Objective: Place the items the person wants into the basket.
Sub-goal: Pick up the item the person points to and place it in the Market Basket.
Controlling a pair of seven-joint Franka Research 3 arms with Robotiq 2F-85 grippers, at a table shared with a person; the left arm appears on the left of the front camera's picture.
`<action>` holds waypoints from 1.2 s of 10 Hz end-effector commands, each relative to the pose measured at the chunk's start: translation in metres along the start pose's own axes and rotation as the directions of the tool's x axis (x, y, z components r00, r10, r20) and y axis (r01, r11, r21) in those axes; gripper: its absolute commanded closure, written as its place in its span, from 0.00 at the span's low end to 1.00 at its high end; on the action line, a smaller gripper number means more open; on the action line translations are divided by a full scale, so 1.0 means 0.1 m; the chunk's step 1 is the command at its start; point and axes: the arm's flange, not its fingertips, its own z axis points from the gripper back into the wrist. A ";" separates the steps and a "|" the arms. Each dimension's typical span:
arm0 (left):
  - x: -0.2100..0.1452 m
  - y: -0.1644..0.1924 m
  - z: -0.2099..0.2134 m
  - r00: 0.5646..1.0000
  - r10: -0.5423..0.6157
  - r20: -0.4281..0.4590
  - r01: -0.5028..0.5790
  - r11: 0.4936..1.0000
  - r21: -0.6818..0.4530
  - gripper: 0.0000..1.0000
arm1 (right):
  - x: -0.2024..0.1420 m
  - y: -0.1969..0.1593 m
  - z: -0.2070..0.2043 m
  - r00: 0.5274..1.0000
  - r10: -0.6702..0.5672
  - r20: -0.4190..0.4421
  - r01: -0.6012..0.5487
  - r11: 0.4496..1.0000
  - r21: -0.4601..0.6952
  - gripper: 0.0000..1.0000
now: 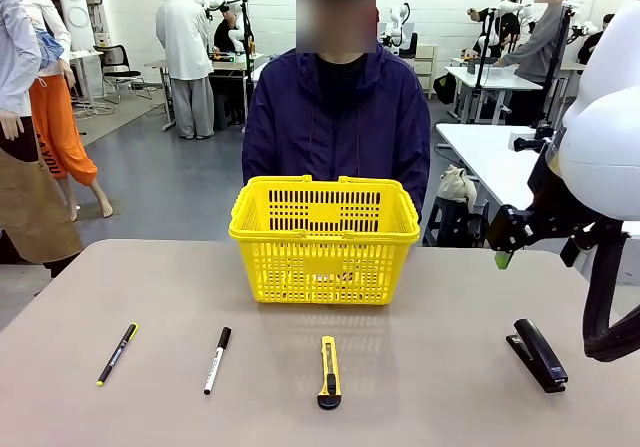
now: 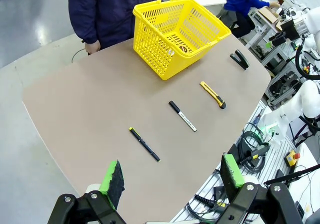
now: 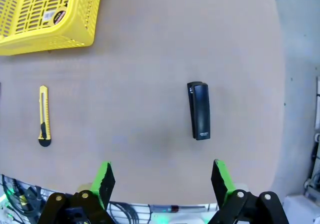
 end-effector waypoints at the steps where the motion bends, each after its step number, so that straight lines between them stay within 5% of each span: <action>1: -0.01 0.00 0.01 1.000 -0.016 0.011 0.016 1.000 -0.011 0.00 | 0.00 0.00 0.00 1.000 -0.010 -0.010 0.010 1.000 0.014 0.00; 4: -0.01 0.00 0.01 1.000 -0.016 0.011 0.016 1.000 -0.011 0.00 | 0.00 0.00 0.00 1.000 -0.001 0.000 0.001 1.000 0.000 0.00; 5: -0.01 0.00 0.01 1.000 -0.016 0.011 0.016 1.000 -0.011 0.00 | -0.04 -0.48 0.35 0.985 0.168 0.044 -0.173 0.967 0.189 0.00; 7: -0.01 0.00 0.01 1.000 -0.016 0.011 0.016 1.000 -0.011 0.00 | -0.03 -1.34 0.77 0.945 0.271 0.183 -0.325 0.837 0.440 0.00; 9: -0.01 0.00 0.01 1.000 -0.016 0.011 0.016 1.000 -0.011 0.00 | -0.07 -2.10 0.74 0.868 0.295 0.399 -0.479 0.708 0.518 0.00; 10: -0.01 0.00 0.01 1.000 -0.016 0.011 0.016 1.000 -0.011 0.00 | -0.12 -2.38 0.64 0.850 0.290 0.439 -0.508 0.672 0.539 0.00; 12: -0.01 0.00 0.01 1.000 -0.016 0.011 0.016 1.000 -0.011 0.00 | -0.27 -2.82 0.53 0.829 0.256 0.497 -0.523 0.671 0.525 0.00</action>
